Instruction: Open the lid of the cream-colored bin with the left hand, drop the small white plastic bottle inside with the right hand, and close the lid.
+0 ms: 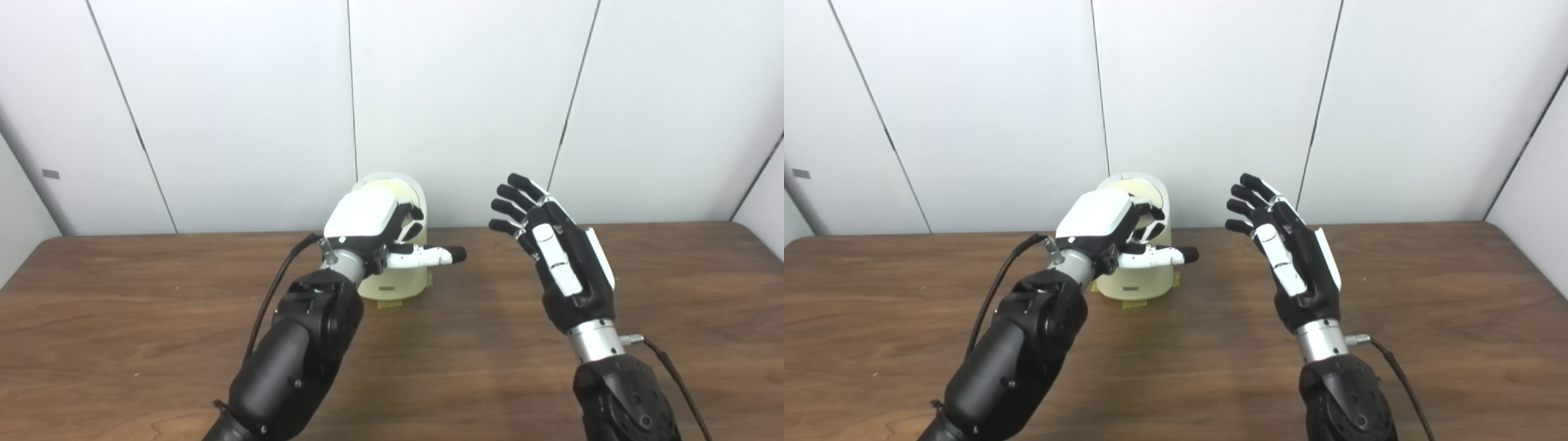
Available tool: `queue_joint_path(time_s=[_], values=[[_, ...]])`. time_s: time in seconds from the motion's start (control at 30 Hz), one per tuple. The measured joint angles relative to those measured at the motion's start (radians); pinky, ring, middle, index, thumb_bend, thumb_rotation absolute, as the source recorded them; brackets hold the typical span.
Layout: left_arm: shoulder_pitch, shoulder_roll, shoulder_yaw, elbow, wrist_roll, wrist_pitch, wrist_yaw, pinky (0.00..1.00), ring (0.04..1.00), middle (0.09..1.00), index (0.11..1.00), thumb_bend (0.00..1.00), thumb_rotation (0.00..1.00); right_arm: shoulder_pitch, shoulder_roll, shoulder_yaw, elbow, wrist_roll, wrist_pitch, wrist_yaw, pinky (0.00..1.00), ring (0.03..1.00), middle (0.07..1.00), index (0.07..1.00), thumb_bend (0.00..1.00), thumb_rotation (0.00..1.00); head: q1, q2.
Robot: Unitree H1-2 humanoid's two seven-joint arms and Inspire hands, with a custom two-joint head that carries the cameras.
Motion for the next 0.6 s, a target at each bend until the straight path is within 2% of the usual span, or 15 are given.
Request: queue_joint_path(time_s=[0.1, 0.2, 0.37, 0.5, 0.6], values=[[0.000, -0.001, 0.007, 0.000, -0.016, 0.002, -0.020, 1.00, 0.898, 0.828, 0.643, 0.97, 0.94, 0.000, 0.000, 0.000, 0.000, -0.003, 0.000, -0.001, 0.70, 0.795, 0.810, 0.799, 0.28, 0.65, -0.002, 0.003], [0.000, -0.002, 0.014, 0.000, -0.015, 0.002, -0.028, 1.00, 0.880, 0.812, 0.747, 0.99, 0.94, 0.000, 0.000, 0.001, -0.007, -0.012, 0.006, -0.002, 0.70, 0.795, 0.811, 0.799, 0.27, 0.66, -0.003, 0.005], [-0.004, -0.002, 0.014, 0.000, -0.001, 0.002, -0.043, 1.00, 0.854, 0.788, 0.823, 1.00, 0.96, 0.000, 0.001, 0.001, -0.020, -0.015, 0.018, -0.002, 0.70, 0.799, 0.817, 0.804, 0.28, 0.66, -0.005, 0.008], [-0.013, -0.005, 0.024, 0.000, 0.009, 0.002, -0.059, 1.00, 0.755, 0.671, 0.837, 1.00, 0.95, 0.000, 0.001, 0.001, -0.020, -0.015, 0.019, -0.002, 0.70, 0.797, 0.814, 0.801, 0.28, 0.65, -0.005, 0.008], [-0.022, -0.011, 0.035, 0.000, 0.010, 0.001, -0.061, 1.00, 0.647, 0.518, 0.829, 1.00, 0.94, 0.000, 0.003, 0.001, -0.021, -0.014, 0.020, -0.002, 0.69, 0.792, 0.809, 0.798, 0.29, 0.64, -0.005, 0.008]])
